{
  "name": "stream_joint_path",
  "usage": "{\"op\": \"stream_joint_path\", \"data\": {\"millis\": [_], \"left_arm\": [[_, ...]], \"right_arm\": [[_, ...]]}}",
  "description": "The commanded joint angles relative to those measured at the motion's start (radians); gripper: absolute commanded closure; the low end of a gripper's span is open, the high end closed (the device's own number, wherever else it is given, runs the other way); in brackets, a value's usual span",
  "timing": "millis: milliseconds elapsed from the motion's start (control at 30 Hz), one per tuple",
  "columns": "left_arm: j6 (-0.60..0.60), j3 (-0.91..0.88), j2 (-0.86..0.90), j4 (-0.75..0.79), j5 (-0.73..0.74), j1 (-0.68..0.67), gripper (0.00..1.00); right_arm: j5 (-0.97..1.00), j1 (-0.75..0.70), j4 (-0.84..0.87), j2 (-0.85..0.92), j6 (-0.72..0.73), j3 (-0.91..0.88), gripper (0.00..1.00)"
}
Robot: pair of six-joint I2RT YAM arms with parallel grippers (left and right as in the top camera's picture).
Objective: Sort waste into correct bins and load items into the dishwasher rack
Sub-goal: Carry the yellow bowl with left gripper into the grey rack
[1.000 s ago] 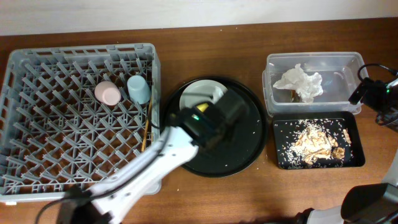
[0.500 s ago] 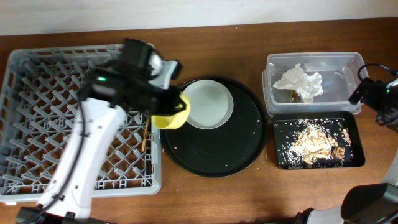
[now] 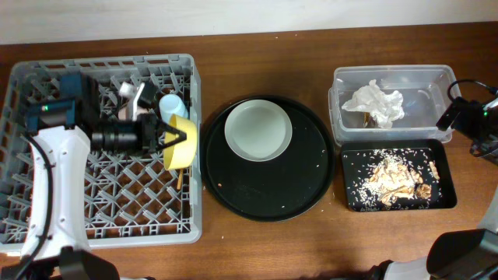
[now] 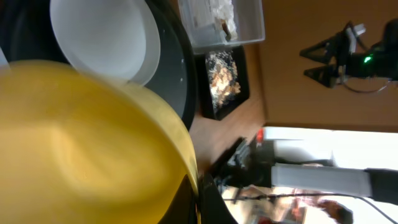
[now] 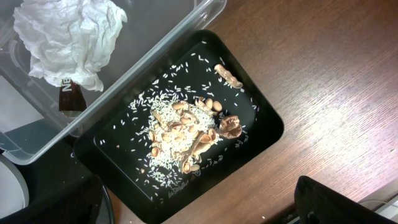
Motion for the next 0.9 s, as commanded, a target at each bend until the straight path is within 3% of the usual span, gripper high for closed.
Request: {"op": "stream_joint_path", "data": {"millis": [0,133,367,633,867], "left_arm": [[0.061,-0.136,-0.006,0.054,0.107,0.097,1.0],[0.069,-0.249,0.005,0.093,0.106,0.23,1.0],[0.084,-0.383,0.01,0.177,0.107,0.333,1.0],[0.084,-0.391,0.01,0.175,0.442,0.346,1.0],[0.105,-0.404,0.01,0.176,0.394,0.331,1.0]], "right_arm": [[0.009,-0.004,-0.002,-0.004,0.001,0.01,0.01],[0.009,-0.004,-0.002,-0.004,0.001,0.01,0.01],[0.009,-0.004,-0.002,-0.004,0.001,0.01,0.01],[0.009,-0.004,-0.002,-0.004,0.001,0.01,0.01],[0.009,-0.004,-0.002,-0.004,0.001,0.01,0.01]]}}
